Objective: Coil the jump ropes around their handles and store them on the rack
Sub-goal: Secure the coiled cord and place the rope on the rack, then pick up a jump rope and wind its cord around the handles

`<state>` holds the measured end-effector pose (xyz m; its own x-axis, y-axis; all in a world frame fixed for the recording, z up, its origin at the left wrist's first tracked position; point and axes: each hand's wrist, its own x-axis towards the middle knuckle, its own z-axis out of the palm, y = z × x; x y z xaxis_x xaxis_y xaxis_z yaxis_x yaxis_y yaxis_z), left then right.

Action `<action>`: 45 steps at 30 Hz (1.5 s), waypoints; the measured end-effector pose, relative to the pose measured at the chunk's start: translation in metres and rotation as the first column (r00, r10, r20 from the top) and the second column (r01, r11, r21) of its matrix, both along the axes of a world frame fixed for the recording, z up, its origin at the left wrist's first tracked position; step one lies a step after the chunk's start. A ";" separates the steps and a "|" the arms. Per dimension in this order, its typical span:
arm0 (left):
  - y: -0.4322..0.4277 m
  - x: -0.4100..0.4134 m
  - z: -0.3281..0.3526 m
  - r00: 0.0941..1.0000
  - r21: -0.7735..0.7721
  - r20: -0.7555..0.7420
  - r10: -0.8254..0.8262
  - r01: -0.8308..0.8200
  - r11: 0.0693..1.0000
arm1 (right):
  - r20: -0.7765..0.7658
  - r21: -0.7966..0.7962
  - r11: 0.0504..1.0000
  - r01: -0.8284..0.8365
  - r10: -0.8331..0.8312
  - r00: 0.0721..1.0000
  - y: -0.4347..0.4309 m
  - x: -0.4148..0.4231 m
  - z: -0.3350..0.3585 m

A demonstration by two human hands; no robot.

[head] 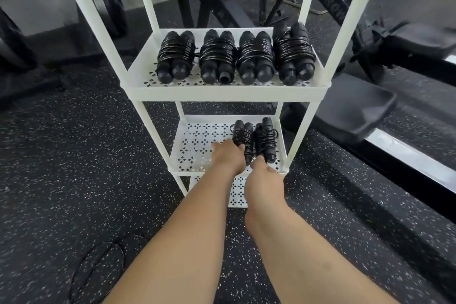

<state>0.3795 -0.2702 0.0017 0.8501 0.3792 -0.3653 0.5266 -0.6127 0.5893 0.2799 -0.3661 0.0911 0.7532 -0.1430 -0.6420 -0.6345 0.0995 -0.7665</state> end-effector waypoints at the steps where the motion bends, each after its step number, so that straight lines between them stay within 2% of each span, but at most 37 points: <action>1: 0.002 0.001 -0.001 1.000 0.001 -0.007 -0.017 0.017 1.000 | -0.001 -0.005 1.000 -0.008 0.008 1.000 0.000 0.000 0.000; 7: 0.006 -0.010 0.005 0.997 -0.054 0.001 -0.079 0.079 0.995 | 0.023 0.049 0.998 0.033 -0.034 0.999 0.003 -0.001 0.001; 15: 0.010 -0.006 -0.008 0.954 0.127 -0.030 -0.299 0.300 0.945 | 0.005 0.049 0.999 0.023 -0.023 1.000 0.007 -0.005 0.002; 20: 0.011 -0.016 0.004 0.948 0.062 0.016 -0.319 0.318 0.946 | 0.004 0.035 0.998 0.045 -0.045 0.999 0.011 -0.002 -0.001; 23: 0.015 -0.031 0.022 0.972 -0.039 0.036 -0.234 0.235 0.971 | 0.010 -0.017 0.999 0.039 -0.039 0.999 0.016 -0.001 0.002; 26: 0.030 -0.052 0.036 0.985 -0.029 0.066 -0.159 0.161 0.987 | 0.035 -0.050 0.999 -0.010 0.012 0.999 0.024 -0.005 0.007; 31: 0.060 -0.112 0.069 0.994 -0.038 0.092 -0.065 0.069 0.997 | 0.117 -0.011 0.990 -0.142 0.142 0.983 0.057 -0.034 0.023; 34: 0.079 -0.167 0.082 0.991 -0.017 0.129 -0.034 0.036 0.999 | 0.071 0.056 0.976 -0.210 0.206 0.976 0.076 -0.057 0.034; 37: 0.099 -0.226 0.084 0.996 0.024 0.078 -0.039 0.037 0.999 | 0.070 0.070 0.934 -0.351 0.347 0.935 0.098 -0.078 0.031; 39: 0.111 -0.264 0.088 0.999 0.077 0.032 -0.024 0.022 0.997 | 0.049 0.079 0.923 -0.377 0.375 0.926 0.116 -0.093 0.027; 41: 0.122 -0.302 0.093 0.999 0.098 0.016 0.030 -0.032 0.995 | 0.017 0.046 0.911 -0.409 0.409 0.913 0.135 -0.110 0.024; 45: 0.151 -0.375 0.097 0.993 0.111 0.002 0.118 -0.117 0.987 | 0.019 0.029 0.827 -0.561 0.561 0.827 0.167 -0.150 0.024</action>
<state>0.0042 -0.1194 0.0982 0.7958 0.5147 -0.3191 0.6012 -0.6079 0.5187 0.1295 -0.1991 0.1147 0.7030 0.3265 -0.6318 -0.5815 -0.2475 -0.7750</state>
